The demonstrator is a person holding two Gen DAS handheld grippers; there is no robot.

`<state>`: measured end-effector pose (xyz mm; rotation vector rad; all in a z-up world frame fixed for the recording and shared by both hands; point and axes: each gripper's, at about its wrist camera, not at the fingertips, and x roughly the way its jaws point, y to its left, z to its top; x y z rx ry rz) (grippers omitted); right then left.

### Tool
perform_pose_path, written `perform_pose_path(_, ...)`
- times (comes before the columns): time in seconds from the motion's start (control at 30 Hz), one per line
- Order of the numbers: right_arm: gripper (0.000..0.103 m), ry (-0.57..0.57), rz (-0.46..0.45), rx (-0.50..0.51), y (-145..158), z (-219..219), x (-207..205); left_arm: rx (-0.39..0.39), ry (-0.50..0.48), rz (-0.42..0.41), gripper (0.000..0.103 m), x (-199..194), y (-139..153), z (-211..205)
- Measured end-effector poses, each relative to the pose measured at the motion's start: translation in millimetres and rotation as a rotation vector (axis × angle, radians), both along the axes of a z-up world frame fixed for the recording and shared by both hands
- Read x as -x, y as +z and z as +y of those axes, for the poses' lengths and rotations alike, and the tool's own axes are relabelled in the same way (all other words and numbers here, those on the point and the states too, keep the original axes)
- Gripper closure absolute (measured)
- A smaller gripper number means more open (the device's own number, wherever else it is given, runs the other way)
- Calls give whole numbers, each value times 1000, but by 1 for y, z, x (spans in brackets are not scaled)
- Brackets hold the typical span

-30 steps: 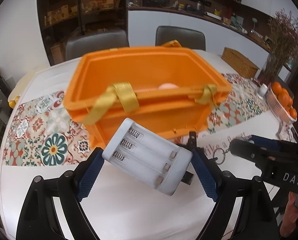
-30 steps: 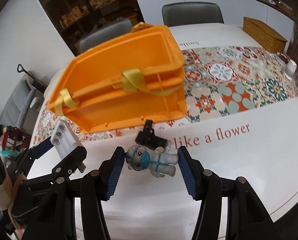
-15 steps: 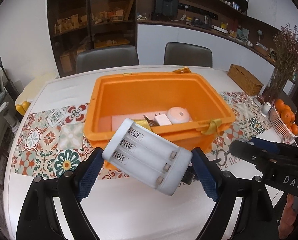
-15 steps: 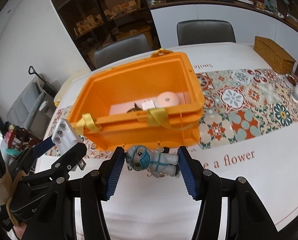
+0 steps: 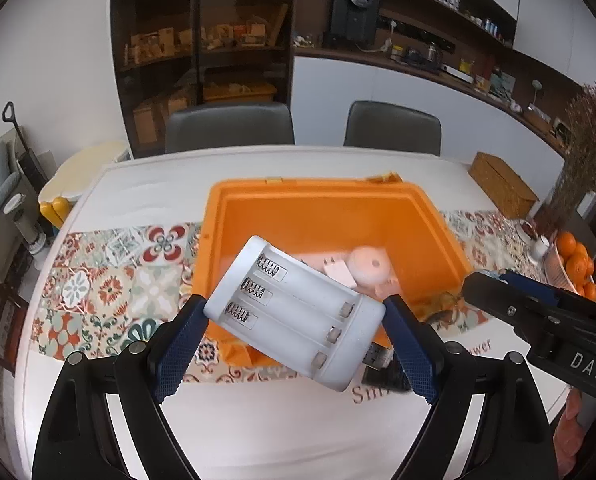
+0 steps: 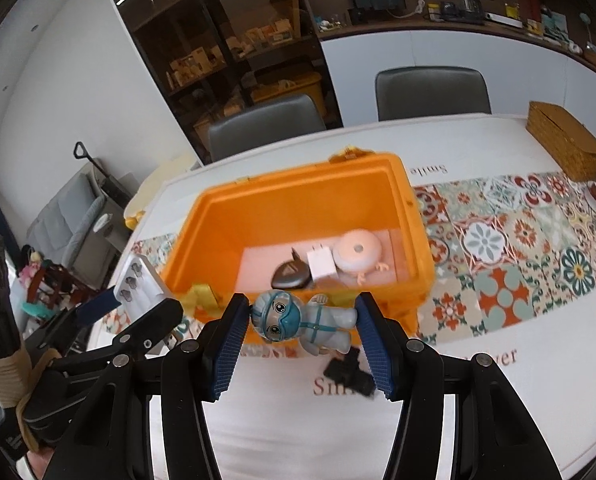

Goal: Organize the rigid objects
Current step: 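Carry the battery charger and keychain doll with both grippers over the crate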

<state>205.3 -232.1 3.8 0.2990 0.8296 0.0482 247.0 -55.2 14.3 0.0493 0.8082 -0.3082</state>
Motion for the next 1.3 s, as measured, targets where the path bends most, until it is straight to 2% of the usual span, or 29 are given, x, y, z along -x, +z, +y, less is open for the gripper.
perform_pose_path(0.43, 48, 16, -47, 17, 27, -2, -39, -27, 16, -41, 14, -33, 25, -7)
perform_pose_path(0.67, 48, 25, -25, 32, 28, -2, -64, -19, 35, 24, 14, -60, 18, -8)
perform_pose_path(1.0, 48, 4, 83, 61, 5, -9, -113, -84, 58, 53, 14, -98, 3, -18)
perform_pose_path(1.3, 48, -4, 174, 68, -20, -11, -142, -115, 49, 151, 14, -129, -28, -23)
